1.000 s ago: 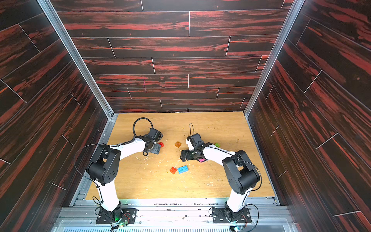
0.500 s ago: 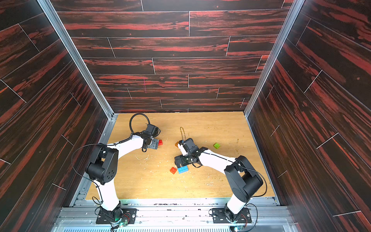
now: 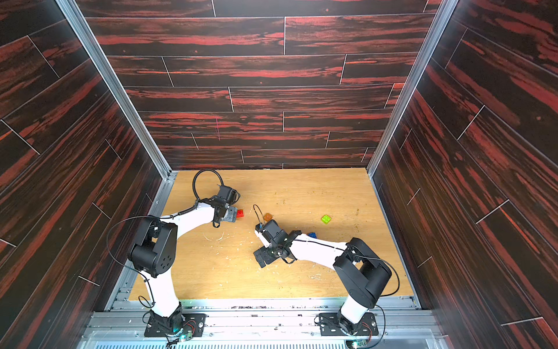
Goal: Assemble the letter v with lego
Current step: Move the lego brick at the center of the board.
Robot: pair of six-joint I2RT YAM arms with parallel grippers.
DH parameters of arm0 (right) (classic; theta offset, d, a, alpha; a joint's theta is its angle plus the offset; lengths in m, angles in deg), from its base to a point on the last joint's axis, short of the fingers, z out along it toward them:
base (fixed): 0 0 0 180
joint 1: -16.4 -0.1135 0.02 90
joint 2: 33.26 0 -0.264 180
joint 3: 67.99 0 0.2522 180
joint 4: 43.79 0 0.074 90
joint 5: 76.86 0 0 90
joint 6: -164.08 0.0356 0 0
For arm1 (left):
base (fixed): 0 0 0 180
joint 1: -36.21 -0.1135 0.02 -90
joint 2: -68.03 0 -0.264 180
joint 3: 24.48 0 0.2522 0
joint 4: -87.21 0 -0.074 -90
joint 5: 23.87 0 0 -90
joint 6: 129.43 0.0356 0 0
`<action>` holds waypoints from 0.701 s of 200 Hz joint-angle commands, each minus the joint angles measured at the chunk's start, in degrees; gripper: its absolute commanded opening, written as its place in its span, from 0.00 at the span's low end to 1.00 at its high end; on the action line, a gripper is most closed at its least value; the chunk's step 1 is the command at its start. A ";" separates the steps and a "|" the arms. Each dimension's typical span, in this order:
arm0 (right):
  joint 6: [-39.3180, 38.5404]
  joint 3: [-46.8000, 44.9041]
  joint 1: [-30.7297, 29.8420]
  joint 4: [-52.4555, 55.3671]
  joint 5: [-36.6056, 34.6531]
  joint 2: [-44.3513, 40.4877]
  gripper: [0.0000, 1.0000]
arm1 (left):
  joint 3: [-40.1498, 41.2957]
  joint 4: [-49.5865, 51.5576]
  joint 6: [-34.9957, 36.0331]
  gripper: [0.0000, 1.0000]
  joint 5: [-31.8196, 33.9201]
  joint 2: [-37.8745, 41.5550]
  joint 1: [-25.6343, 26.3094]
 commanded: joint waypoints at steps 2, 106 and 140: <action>-1.00 1.95 -0.84 1.75 -1.28 1.55 0.93 | -1.29 -0.10 0.16 0.85 0.99 -0.44 -0.48; -2.45 6.39 -2.41 3.35 -0.67 5.67 0.90 | 8.75 -2.67 -1.99 0.85 -2.88 12.37 -0.43; -2.53 7.64 -2.71 4.12 -1.25 7.28 0.89 | 8.76 -1.49 -2.92 0.85 -3.58 13.29 -0.39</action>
